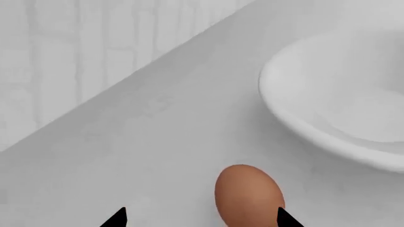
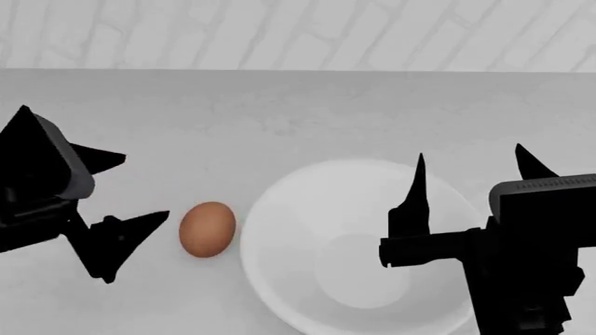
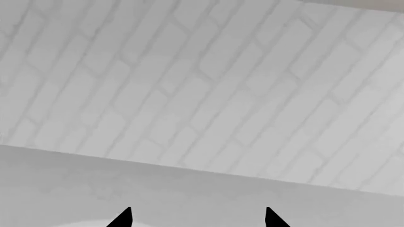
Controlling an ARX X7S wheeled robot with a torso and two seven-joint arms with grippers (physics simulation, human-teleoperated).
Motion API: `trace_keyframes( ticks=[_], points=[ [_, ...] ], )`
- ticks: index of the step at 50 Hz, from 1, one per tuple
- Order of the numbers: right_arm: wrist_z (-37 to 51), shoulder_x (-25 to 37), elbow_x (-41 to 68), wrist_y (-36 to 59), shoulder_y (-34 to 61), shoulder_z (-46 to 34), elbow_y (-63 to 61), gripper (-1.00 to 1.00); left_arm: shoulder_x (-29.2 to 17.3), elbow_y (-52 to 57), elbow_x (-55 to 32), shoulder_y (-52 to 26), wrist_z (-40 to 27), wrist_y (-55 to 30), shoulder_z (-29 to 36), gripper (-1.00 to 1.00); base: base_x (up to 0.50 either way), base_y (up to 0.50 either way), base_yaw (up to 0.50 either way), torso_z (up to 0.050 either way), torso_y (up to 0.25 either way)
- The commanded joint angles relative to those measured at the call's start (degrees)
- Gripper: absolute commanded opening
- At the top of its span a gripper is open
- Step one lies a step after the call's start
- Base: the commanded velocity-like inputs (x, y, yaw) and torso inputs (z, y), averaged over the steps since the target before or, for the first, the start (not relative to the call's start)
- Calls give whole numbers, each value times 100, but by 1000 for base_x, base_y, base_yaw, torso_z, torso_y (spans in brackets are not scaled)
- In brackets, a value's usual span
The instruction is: Place the eggs and milk next to the bowl.
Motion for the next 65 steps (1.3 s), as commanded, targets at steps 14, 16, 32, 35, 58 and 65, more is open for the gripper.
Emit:
trace_keyframes(
  ticks=[14, 16, 32, 35, 58, 65],
  points=[
    [-47, -32, 15, -41, -84, 121, -80, 100, -220, 2429, -772, 980, -2236, -2264, -1710, 100, 0, 0, 0, 0, 0],
    [-41, -29, 16, -46, -100, 126, -88, 100, -219, 2440, -719, 1010, -2369, -2336, -1733, 100, 0, 0, 0, 0, 0],
    [-59, -52, 41, -76, -77, 63, -41, 100, -331, 3089, -720, 1143, -3334, -3727, -2386, 100, 0, 0, 0, 0, 0],
    [-57, -46, 55, -54, -51, 59, -46, 100, -360, 3266, -724, 1186, -3461, -3947, -2482, 100, 0, 0, 0, 0, 0],
    [-191, -105, 24, -336, -80, -46, 263, 100, -575, 3836, -746, 1870, -4227, -5021, -3578, 100, 0, 0, 0, 0, 0],
    [-191, -110, 28, -326, -57, -81, 286, 100, -742, 3915, -989, 2137, -4429, -5064, -3899, 100, 0, 0, 0, 0, 0]
  ],
)
